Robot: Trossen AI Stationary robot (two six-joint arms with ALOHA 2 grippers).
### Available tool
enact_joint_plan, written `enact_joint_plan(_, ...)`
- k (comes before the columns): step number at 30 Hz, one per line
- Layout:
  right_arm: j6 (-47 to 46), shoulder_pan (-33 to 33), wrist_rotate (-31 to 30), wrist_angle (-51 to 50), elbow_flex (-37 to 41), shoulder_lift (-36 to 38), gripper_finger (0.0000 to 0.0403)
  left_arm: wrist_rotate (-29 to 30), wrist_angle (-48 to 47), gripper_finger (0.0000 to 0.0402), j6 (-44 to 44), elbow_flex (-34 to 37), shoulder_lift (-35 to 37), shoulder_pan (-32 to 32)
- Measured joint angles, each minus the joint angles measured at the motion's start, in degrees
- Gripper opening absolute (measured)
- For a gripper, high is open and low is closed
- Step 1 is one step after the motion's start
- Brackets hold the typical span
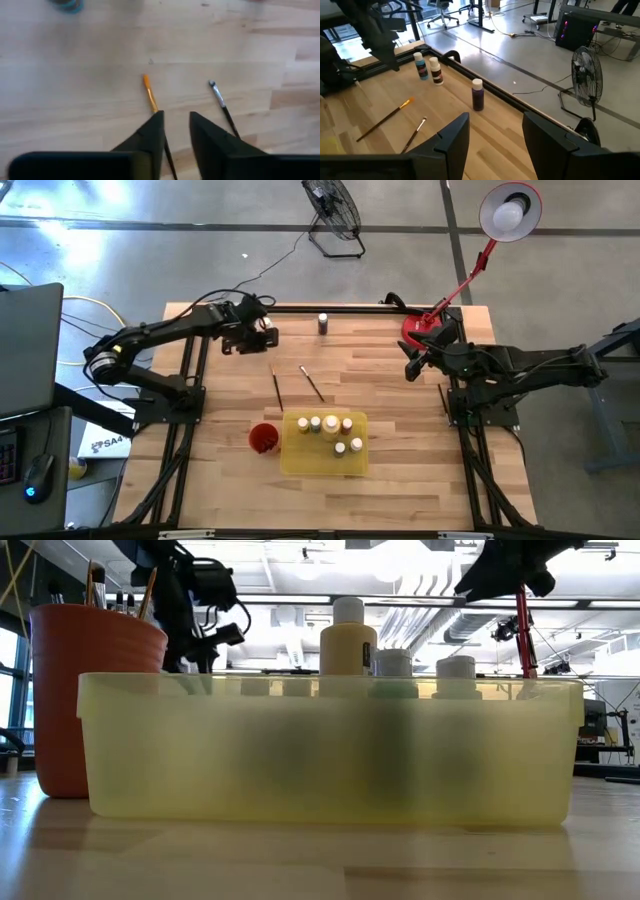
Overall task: Pick & Place Paint Supplies
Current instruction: Put the golden paintbrush into the orange cup
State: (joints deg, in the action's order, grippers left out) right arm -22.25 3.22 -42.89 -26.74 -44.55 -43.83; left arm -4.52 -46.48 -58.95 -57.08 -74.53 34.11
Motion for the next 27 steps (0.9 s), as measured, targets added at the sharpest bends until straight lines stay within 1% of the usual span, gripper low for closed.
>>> enact_joint_plan(5,1.5,0.0,0.0,0.0,0.0,0.0,0.0174,1.1,0.5,0.0159,-3.4,0.0,-2.1,0.0)
enact_joint_plan(7,1.9,0.0,0.0,0.0,0.0,0.0,0.0174,1.1,0.5,0.0179,-4.6,0.0,-3.1,0.0)
enact_joint_plan(9,2.5,0.0,0.0,0.0,0.0,0.0,0.0174,1.2,0.5,0.0191,-4.8,0.0,-4.3,0.0)
enact_joint_plan(20,2.6,0.0,0.0,0.0,0.0,0.0,0.0174,2.0,0.8,0.0193,-4.8,0.0,-11.8,0.0)
enact_joint_plan(23,2.6,0.0,0.0,0.0,0.0,0.0,0.0174,1.3,2.7,0.0193,-4.9,0.0,-13.3,0.0)
enact_joint_plan(27,2.6,0.0,0.0,0.0,0.0,0.0,0.0174,1.2,7.6,0.0193,-4.9,0.0,-14.7,-1.0)
